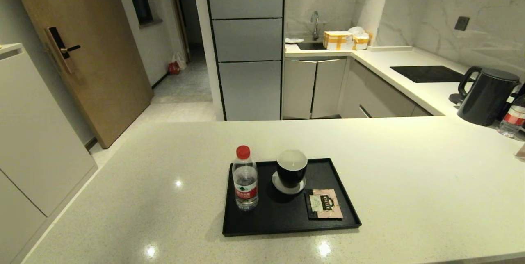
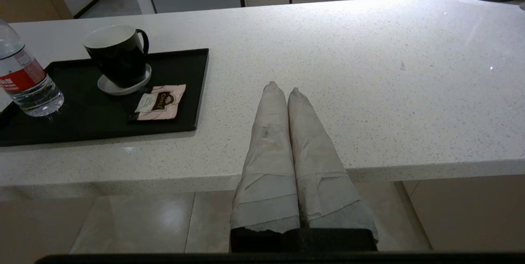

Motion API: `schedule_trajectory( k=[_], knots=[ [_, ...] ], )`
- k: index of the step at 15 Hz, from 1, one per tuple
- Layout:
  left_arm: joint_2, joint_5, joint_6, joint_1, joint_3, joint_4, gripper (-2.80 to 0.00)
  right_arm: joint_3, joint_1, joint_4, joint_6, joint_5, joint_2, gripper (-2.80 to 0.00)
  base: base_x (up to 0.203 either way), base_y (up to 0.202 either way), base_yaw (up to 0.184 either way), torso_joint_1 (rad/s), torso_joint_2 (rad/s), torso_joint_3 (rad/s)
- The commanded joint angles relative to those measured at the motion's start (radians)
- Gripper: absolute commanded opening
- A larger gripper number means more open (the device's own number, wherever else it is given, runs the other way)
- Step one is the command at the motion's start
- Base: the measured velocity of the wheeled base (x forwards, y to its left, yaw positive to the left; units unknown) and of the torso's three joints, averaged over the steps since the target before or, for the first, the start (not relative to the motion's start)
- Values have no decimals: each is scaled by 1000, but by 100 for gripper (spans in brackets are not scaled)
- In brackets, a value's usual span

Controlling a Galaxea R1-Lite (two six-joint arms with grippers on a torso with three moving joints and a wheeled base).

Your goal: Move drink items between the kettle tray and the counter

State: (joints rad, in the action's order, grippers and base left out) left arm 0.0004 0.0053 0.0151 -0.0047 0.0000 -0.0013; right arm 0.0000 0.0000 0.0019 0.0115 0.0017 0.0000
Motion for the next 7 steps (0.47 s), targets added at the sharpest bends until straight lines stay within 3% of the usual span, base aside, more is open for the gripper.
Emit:
schedule_trajectory(
  k=[1,7],
  knots=[
    [-2,1,0,0,2,0,-280,1,1,1,1,1,2,-280,0,0,0,0,0,0],
    [-2,1,0,0,2,0,-280,2,1,1,-4,1,2,-280,0,0,0,0,0,0]
  ],
)
